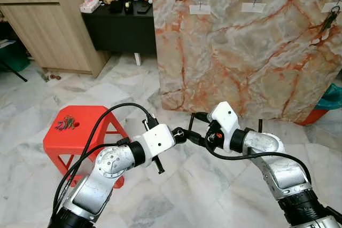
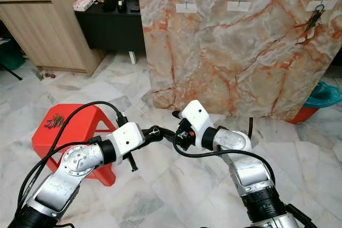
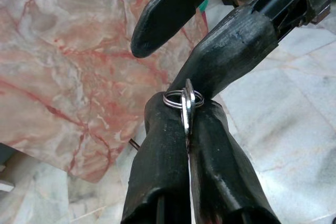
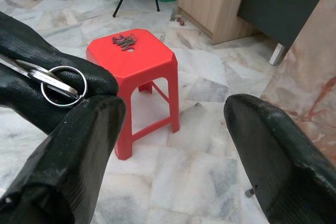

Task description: Hang keys on a hook

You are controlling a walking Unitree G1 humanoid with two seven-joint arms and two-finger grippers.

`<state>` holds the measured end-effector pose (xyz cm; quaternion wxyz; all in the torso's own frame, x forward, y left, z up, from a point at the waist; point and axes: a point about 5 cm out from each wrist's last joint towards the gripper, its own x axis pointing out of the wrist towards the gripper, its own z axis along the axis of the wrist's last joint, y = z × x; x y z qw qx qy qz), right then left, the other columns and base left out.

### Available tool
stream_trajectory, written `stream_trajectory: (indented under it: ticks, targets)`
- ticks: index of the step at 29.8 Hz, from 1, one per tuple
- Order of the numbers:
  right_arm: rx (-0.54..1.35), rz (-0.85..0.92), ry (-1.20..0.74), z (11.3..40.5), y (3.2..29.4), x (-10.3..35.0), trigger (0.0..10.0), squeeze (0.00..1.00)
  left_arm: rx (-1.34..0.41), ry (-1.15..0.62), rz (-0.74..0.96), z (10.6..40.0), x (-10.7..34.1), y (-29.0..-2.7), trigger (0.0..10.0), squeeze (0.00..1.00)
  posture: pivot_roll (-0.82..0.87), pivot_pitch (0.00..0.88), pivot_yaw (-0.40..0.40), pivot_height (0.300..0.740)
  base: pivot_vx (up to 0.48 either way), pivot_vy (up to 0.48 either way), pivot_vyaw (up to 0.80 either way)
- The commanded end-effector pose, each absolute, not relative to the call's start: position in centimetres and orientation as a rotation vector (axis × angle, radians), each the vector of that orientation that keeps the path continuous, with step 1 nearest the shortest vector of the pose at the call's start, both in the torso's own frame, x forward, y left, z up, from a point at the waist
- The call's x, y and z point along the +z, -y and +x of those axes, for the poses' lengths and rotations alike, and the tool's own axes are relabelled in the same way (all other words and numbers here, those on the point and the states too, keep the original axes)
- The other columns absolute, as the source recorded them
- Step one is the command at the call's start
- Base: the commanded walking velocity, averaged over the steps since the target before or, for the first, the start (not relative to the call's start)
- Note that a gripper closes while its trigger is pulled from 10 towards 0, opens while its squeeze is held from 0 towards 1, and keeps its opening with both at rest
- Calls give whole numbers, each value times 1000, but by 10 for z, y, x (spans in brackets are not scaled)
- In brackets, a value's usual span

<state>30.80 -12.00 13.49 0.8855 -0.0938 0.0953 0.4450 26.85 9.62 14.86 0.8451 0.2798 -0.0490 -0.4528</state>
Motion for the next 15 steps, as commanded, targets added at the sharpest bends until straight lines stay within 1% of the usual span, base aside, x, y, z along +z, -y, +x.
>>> stream_trajectory:
  ticks: [1,8,15]
  targets:
    - [979,-183,-123,305,111,150,10000,0,-972,54,638,268,137,-96,10000,0,116,73,36,740,0,0,0]
    - [1010,-187,-140,299,109,149,10000,0,-871,62,665,280,137,-103,10000,0,114,73,37,740,0,0,0]
    - [1016,-188,-141,297,108,149,10000,0,-855,71,667,282,138,-103,10000,0,113,73,38,740,0,0,0]
